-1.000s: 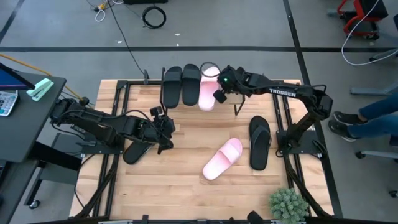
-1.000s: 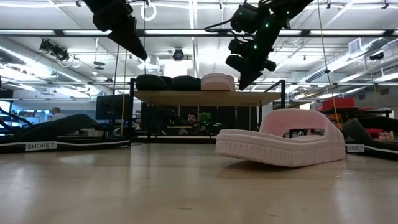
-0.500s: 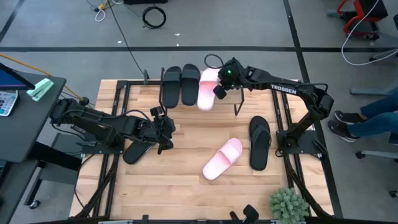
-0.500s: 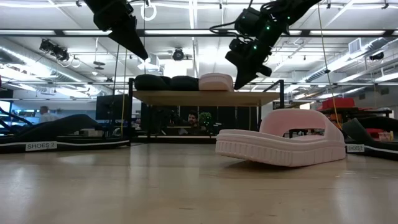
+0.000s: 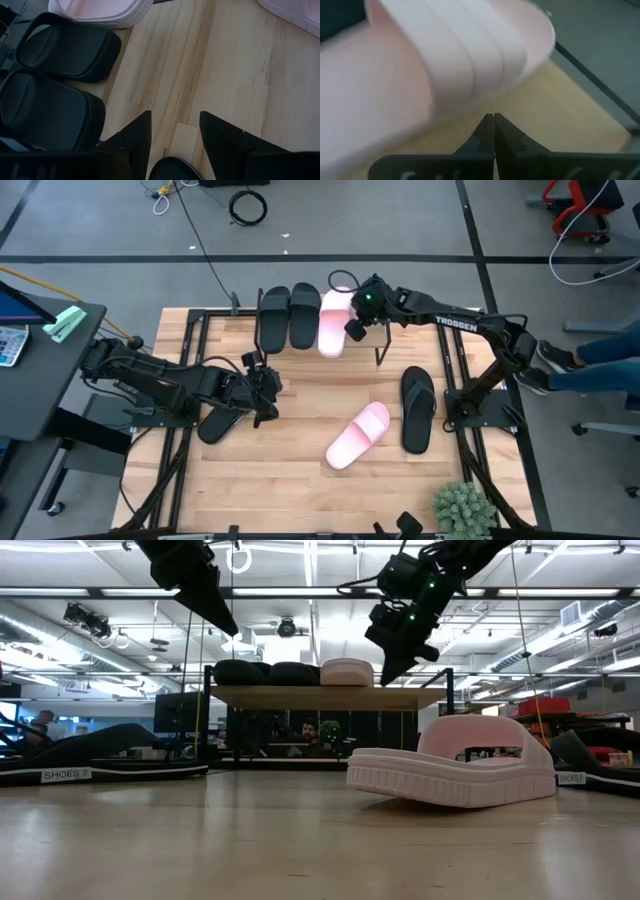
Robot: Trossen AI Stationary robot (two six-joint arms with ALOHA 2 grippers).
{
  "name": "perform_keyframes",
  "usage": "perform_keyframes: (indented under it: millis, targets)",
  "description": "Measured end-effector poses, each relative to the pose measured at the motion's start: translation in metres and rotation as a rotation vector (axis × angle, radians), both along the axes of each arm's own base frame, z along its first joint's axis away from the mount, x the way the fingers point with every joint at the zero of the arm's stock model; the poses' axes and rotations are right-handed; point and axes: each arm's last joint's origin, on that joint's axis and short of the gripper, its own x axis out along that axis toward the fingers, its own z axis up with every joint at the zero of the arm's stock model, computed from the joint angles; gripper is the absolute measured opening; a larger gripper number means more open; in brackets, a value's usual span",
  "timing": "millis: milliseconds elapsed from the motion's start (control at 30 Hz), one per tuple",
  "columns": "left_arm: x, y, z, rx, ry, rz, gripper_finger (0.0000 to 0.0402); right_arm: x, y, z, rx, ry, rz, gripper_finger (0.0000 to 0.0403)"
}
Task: Pick and place slides into the shelf
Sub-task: Put the pink slider on the shelf
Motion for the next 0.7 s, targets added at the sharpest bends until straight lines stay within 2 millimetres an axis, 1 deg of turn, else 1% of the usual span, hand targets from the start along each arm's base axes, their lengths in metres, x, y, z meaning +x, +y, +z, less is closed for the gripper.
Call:
perform_keyframes:
  millis: [133, 233, 300, 400, 500, 567, 600, 700]
  targets:
    - [0.0, 0.0, 0.0, 0.0, 0.0, 0.001, 0.0172, 0.0, 0.017, 0.004, -0.054, 0.078, 0.0, 0.0]
    - [0.0, 0.0, 0.0, -0.003, -0.002, 0.003, 0.0172, 0.002, 0.04, 0.017, -0.107, 0.078, 0.02, 0.0]
    - [0.0, 0.0, 0.0, -0.01, -0.009, 0.012, 0.0172, 0.001, 0.061, 0.027, -0.101, 0.039, 0.044, 0.0]
    - [0.0, 0.0, 0.0, -0.019, -0.016, 0.021, 0.0172, 0.002, 0.106, 0.041, -0.056, -0.031, 0.127, 0.0001]
    - [0.0, 0.0, 0.0, -0.014, -0.012, 0.016, 0.0172, 0.004, 0.162, 0.043, -0.056, 0.008, 0.334, 0.0001]
    - [0.0, 0.0, 0.0, -0.002, 0.0, 0.003, 0.0172, 0.007, 0.201, 0.037, -0.048, 0.037, 0.464, 0.0001]
    - [0.0, 0.0, -0.001, 0.003, 0.005, -0.003, 0.0172, 0.007, 0.219, 0.032, -0.039, 0.04, 0.498, 0.0001]
    - [0.0, 0.0, -0.001, 0.008, 0.014, -0.015, 0.0172, 0.011, 0.265, 0.009, -0.027, 0.04, 0.507, 0.0004]
